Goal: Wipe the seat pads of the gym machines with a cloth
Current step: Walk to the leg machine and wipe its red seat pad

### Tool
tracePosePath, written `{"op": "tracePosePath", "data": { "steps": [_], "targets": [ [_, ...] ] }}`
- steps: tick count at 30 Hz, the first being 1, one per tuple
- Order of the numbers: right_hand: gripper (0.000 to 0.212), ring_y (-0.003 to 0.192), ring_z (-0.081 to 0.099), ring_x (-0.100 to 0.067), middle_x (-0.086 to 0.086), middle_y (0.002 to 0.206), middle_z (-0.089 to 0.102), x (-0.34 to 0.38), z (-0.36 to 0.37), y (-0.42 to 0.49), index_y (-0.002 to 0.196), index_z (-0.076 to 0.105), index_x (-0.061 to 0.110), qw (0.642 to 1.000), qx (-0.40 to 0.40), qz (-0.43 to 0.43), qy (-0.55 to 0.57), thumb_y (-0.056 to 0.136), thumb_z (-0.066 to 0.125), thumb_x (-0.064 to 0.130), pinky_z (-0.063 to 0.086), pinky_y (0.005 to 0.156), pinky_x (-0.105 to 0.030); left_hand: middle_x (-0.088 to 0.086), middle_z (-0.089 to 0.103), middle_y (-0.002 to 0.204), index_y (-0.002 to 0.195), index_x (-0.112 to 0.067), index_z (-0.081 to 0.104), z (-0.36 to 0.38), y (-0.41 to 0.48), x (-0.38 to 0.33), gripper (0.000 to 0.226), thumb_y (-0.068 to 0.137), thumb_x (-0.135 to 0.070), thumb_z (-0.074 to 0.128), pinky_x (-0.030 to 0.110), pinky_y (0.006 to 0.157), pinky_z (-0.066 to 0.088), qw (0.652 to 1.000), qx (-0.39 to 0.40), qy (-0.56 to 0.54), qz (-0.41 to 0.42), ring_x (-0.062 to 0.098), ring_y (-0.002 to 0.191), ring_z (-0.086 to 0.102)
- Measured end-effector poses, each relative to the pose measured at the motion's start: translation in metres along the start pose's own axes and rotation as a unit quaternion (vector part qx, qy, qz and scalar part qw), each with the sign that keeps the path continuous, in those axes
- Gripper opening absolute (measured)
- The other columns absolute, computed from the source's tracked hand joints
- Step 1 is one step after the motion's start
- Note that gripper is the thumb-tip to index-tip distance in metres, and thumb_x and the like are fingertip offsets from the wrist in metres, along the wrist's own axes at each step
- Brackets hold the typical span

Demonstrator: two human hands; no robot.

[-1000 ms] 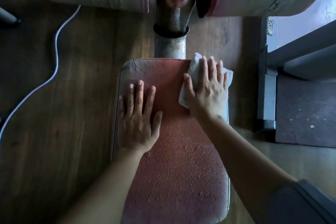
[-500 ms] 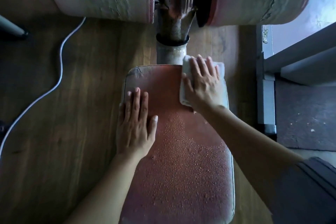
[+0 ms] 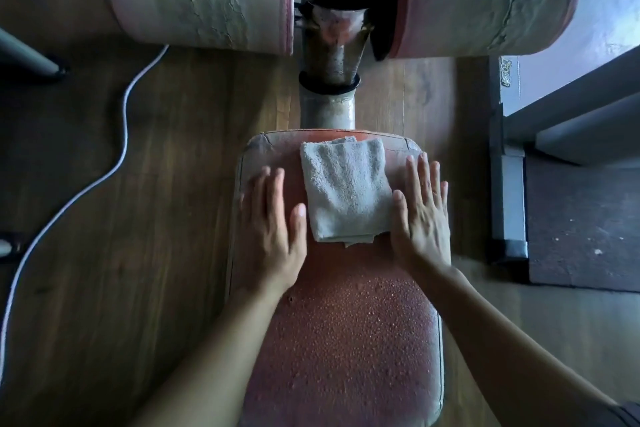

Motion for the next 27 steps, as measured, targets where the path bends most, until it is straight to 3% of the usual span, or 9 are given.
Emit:
{"op": "tracePosePath", "data": {
  "steps": [3, 6, 9, 14, 16, 18, 21, 23, 27],
  "targets": [
    [0.061, 0.147, -0.006, -0.014, 0.002, 0.160, 0.002, -0.012, 0.009, -0.006, 0.153, 0.013, 0.017, 1.000, 0.022, -0.011, 0.018, 0.097, 0.013, 0.043, -0.004, 0.119, -0.035, 0.025, 0.044, 0.143, 0.134, 0.002, 0.049, 0.025, 0.032, -0.043, 0.052, 0.095, -0.031, 0.043, 0.058, 0.107, 0.033, 0.999, 0.006, -0.013, 0.037, 0.042, 0.134, 0.039],
    [0.059, 0.147, -0.006, -0.013, 0.001, 0.160, 0.003, -0.013, 0.010, -0.006, 0.153, 0.014, 0.017, 0.999, 0.011, -0.014, 0.032, 0.098, 0.014, 0.040, -0.005, 0.119, -0.033, 0.018, 0.040, 0.148, 0.140, -0.010, 0.047, 0.059, 0.048, -0.063, 0.057, 0.094, -0.042, 0.037, 0.057, 0.112, 0.025, 0.995, 0.056, 0.074, 0.037, 0.040, 0.139, 0.033],
    [0.059, 0.148, -0.004, -0.014, 0.002, 0.160, 0.004, -0.014, 0.009, -0.008, 0.152, 0.015, 0.017, 0.999, 0.000, -0.015, 0.037, 0.098, 0.014, 0.038, -0.004, 0.120, -0.033, 0.012, 0.038, 0.151, 0.142, -0.022, 0.044, 0.070, 0.048, -0.057, 0.064, 0.090, -0.057, 0.035, 0.055, 0.114, 0.018, 0.987, 0.071, 0.142, 0.011, 0.038, 0.141, 0.027],
    [0.059, 0.147, -0.005, -0.014, 0.002, 0.160, 0.002, -0.014, 0.010, -0.007, 0.153, 0.014, 0.017, 1.000, 0.005, -0.019, 0.023, 0.097, 0.014, 0.037, -0.003, 0.120, -0.035, 0.013, 0.044, 0.146, 0.137, -0.024, 0.050, 0.060, 0.079, -0.031, 0.068, 0.083, -0.063, 0.040, 0.058, 0.110, 0.026, 0.991, 0.051, 0.120, 0.037, 0.036, 0.140, 0.030],
    [0.059, 0.148, -0.005, -0.015, 0.002, 0.160, 0.002, -0.015, 0.010, -0.007, 0.153, 0.014, 0.016, 1.000, 0.002, -0.017, 0.016, 0.097, 0.014, 0.036, -0.002, 0.120, -0.036, 0.011, 0.044, 0.146, 0.137, -0.026, 0.049, 0.055, 0.101, -0.010, 0.070, 0.082, -0.066, 0.035, 0.061, 0.113, 0.016, 0.989, 0.061, 0.134, 0.007, 0.036, 0.141, 0.028],
    [0.059, 0.148, -0.004, -0.017, 0.001, 0.160, 0.003, -0.015, 0.011, -0.006, 0.153, 0.014, 0.016, 1.000, -0.002, -0.020, 0.007, 0.097, 0.016, 0.036, -0.002, 0.120, -0.035, 0.009, 0.040, 0.149, 0.140, -0.025, 0.045, 0.055, 0.111, -0.002, 0.072, 0.082, -0.064, 0.028, 0.061, 0.114, 0.007, 0.984, 0.078, 0.162, -0.018, 0.036, 0.142, 0.024],
    [0.060, 0.148, -0.003, -0.018, 0.000, 0.161, 0.005, -0.015, 0.012, -0.006, 0.153, 0.014, 0.016, 1.000, -0.004, -0.020, -0.004, 0.096, 0.019, 0.035, -0.002, 0.120, -0.033, 0.015, 0.034, 0.152, 0.144, -0.020, 0.040, 0.061, 0.095, -0.023, 0.067, 0.085, -0.048, 0.025, 0.059, 0.113, 0.013, 0.978, 0.075, 0.190, -0.035, 0.041, 0.140, 0.025],
    [0.061, 0.148, -0.004, -0.018, 0.000, 0.161, 0.004, -0.015, 0.013, -0.006, 0.153, 0.014, 0.016, 1.000, -0.005, -0.020, -0.008, 0.096, 0.021, 0.036, -0.002, 0.120, -0.033, 0.016, 0.034, 0.152, 0.144, -0.023, 0.040, 0.064, 0.074, -0.045, 0.060, 0.089, -0.044, 0.031, 0.059, 0.112, 0.020, 0.980, 0.068, 0.186, -0.010, 0.045, 0.139, 0.027],
    [0.062, 0.148, -0.004, -0.017, 0.000, 0.161, 0.004, -0.016, 0.013, -0.006, 0.153, 0.014, 0.016, 1.000, -0.003, -0.024, -0.010, 0.095, 0.023, 0.036, -0.001, 0.120, -0.036, 0.012, 0.030, 0.155, 0.144, -0.034, 0.041, 0.058, 0.039, -0.046, 0.064, 0.087, -0.062, 0.044, 0.061, 0.112, 0.021, 0.978, 0.078, 0.168, 0.097, 0.040, 0.141, 0.025]
  ]
}}
Point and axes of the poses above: each hand's wrist, its own y-axis towards the middle knuckle, its own z-axis out of the palm, x = y × z, the point moved 10 cm from there along y, towards the middle knuckle
